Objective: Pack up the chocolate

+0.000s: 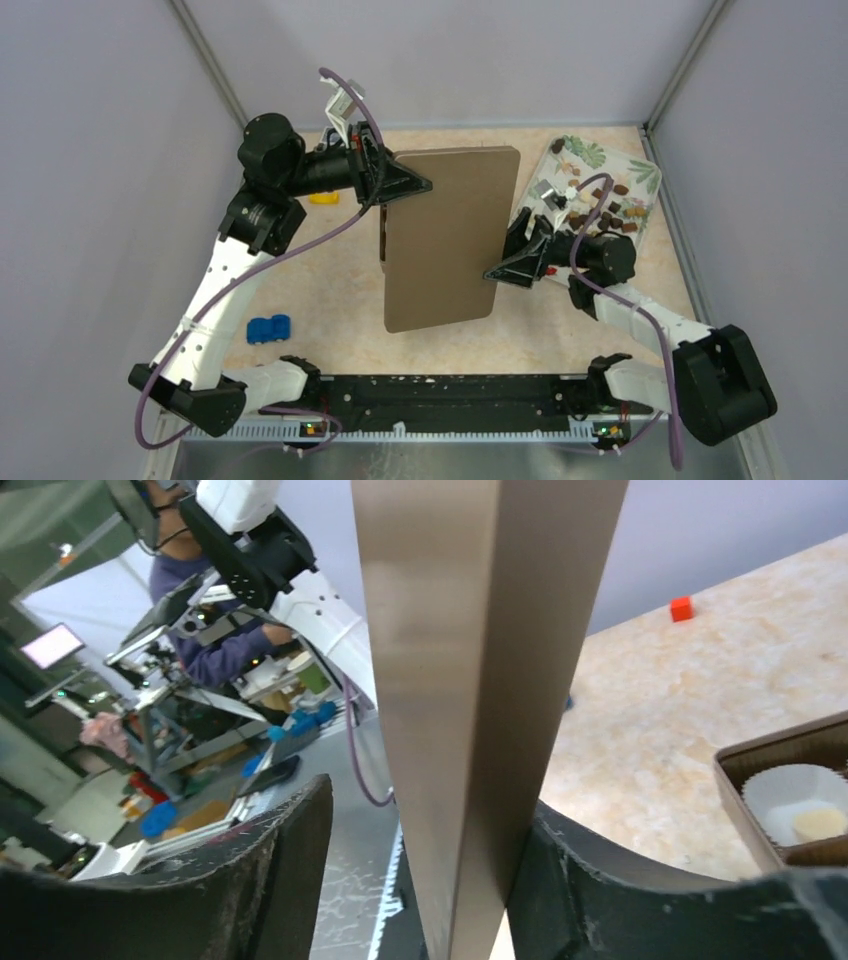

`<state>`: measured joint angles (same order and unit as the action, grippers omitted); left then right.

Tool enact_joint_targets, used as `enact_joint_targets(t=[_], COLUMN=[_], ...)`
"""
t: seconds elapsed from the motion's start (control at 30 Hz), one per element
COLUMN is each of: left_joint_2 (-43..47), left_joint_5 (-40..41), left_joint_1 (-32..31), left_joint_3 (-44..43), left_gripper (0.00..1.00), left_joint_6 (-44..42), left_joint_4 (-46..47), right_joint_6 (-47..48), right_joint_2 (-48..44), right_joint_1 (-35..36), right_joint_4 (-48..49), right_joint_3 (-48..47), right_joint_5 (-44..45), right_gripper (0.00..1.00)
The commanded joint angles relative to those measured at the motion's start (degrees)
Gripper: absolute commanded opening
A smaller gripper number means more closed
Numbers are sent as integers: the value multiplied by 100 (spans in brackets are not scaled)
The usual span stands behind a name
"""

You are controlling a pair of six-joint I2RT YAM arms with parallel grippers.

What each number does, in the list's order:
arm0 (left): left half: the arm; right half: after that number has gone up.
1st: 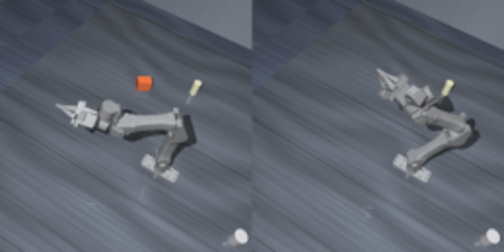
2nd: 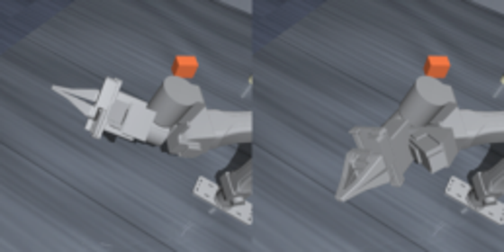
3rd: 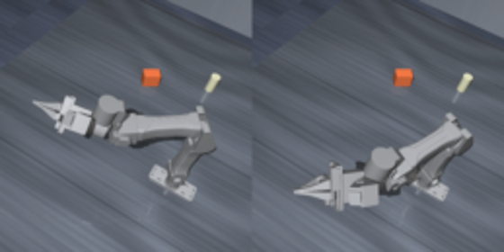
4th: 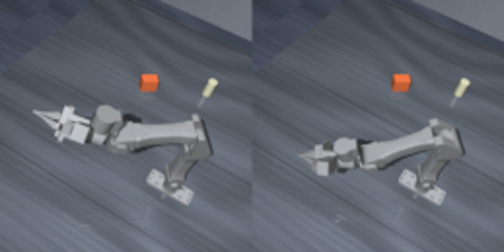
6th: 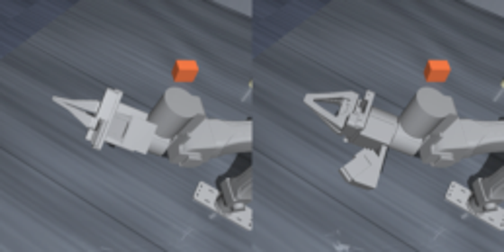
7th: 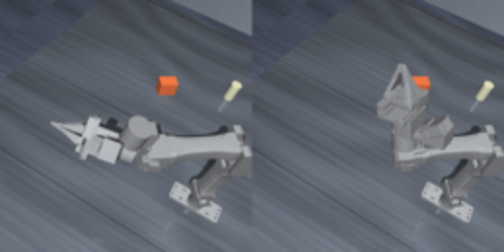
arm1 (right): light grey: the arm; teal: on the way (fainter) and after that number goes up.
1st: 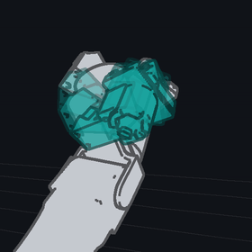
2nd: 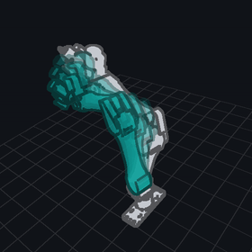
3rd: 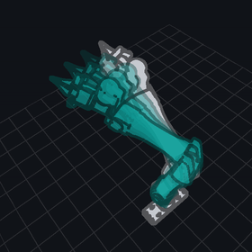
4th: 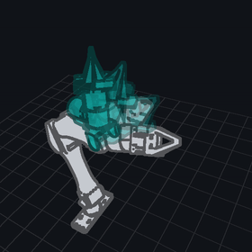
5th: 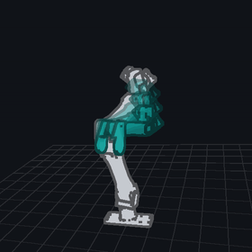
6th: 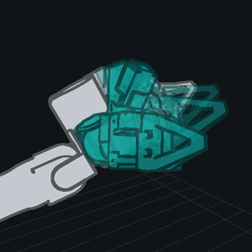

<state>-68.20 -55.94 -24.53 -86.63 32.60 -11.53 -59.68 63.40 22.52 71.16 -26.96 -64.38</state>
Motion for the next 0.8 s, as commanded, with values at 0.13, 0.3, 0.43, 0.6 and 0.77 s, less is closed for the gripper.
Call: enact_joint_targets(t=[0.13, 0.3, 0.43, 0.6, 0.77], left_joint_2=[15, 150, 151, -19, -259], left_joint_5=[-129, -44, 92, 630, 1955], left_joint_1=[85, 108, 115, 133, 219], left_joint_3=[19, 120, 169, -32, -628], left_gripper=[0, 0, 12, 72, 99], left_joint_6=[152, 54, 9, -297, -872], left_joint_4=[645, 589, 546, -210, -1574], right_joint_6=[-1648, -1796, -1849, -1555, -364], right_joint_2=[700, 700, 666, 598, 112], right_joint_1=[131, 165, 163, 157, 143], right_joint_4=[2747, 2747, 2701, 1934, -114], right_joint_3=[-153, -204, -258, -307, -458], right_joint_5=[-27, 17, 76, 307, 714], right_gripper=[40, 21, 9, 0, 0])
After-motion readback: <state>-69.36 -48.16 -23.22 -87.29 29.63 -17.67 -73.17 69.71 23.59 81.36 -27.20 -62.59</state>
